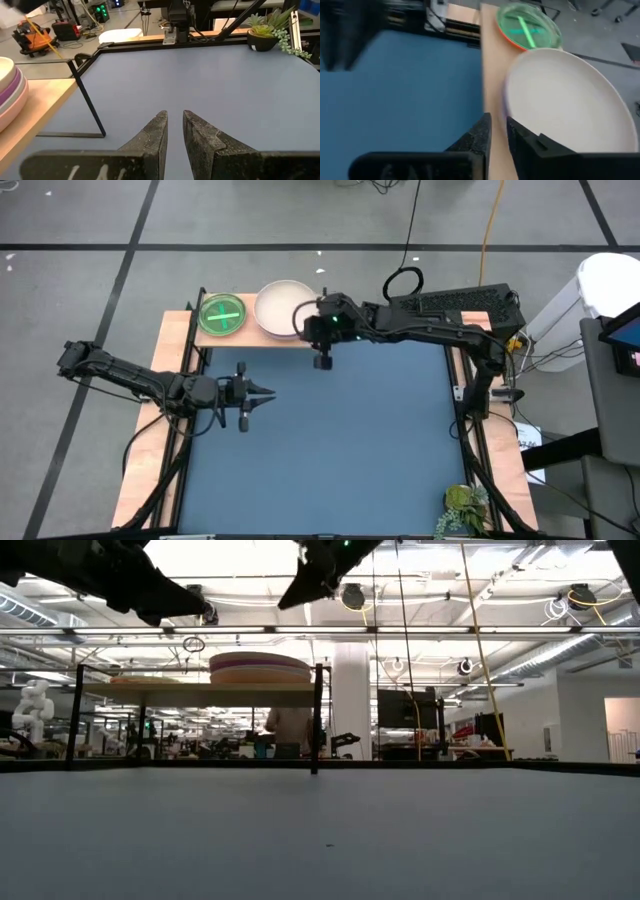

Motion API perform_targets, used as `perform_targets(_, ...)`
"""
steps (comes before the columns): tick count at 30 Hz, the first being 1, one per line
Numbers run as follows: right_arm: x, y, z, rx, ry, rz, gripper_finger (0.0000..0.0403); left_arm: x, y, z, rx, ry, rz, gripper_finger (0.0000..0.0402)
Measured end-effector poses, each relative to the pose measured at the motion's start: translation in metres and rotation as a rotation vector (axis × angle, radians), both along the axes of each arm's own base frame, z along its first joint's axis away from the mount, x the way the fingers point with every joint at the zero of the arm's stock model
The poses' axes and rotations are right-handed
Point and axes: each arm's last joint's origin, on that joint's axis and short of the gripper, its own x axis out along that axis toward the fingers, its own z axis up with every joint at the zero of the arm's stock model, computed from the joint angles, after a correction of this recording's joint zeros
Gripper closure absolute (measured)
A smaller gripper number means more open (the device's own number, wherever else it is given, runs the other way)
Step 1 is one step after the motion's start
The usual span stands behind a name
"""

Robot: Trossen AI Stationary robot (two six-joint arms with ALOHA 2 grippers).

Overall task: Place and stack plates onto a shelf
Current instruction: Return to Home Position

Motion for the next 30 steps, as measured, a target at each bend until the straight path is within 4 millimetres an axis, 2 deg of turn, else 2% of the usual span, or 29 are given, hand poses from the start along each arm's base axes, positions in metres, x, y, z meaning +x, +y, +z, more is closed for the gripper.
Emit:
perform_targets(4,-0.01,0.023,0.002,0.002,-0.039,0.041,0.0376,0.0,0.0,0.001,-0.006,-0.016,0.001,0.0334)
perform_targets(7,-0.025,0.037,0.0,0.002,-0.093,0.065,0.0396,0.001,0.0,0.003,-0.014,-0.033,0.002,0.0334)
perform_targets(15,-0.088,0.058,-0.006,0.018,-0.225,0.036,0.0402,0.001,-0.001,0.004,-0.012,-0.039,-0.016,0.0334)
perform_targets(20,-0.129,0.064,-0.021,0.01,-0.257,-0.007,0.0402,0.001,-0.001,0.004,0.015,-0.038,-0.035,0.0334)
perform_targets(24,-0.156,0.068,-0.04,0.026,-0.299,-0.01,0.0402,0.0,-0.001,0.006,0.034,-0.046,-0.039,0.0334)
perform_targets(27,-0.173,0.07,-0.054,0.03,-0.325,-0.015,0.0403,-0.002,0.0,0.008,0.037,-0.065,-0.039,0.0338)
perform_targets(30,-0.187,0.071,-0.064,0.038,-0.327,-0.02,0.0403,-0.004,0.0,0.009,0.05,-0.067,-0.041,0.0359)
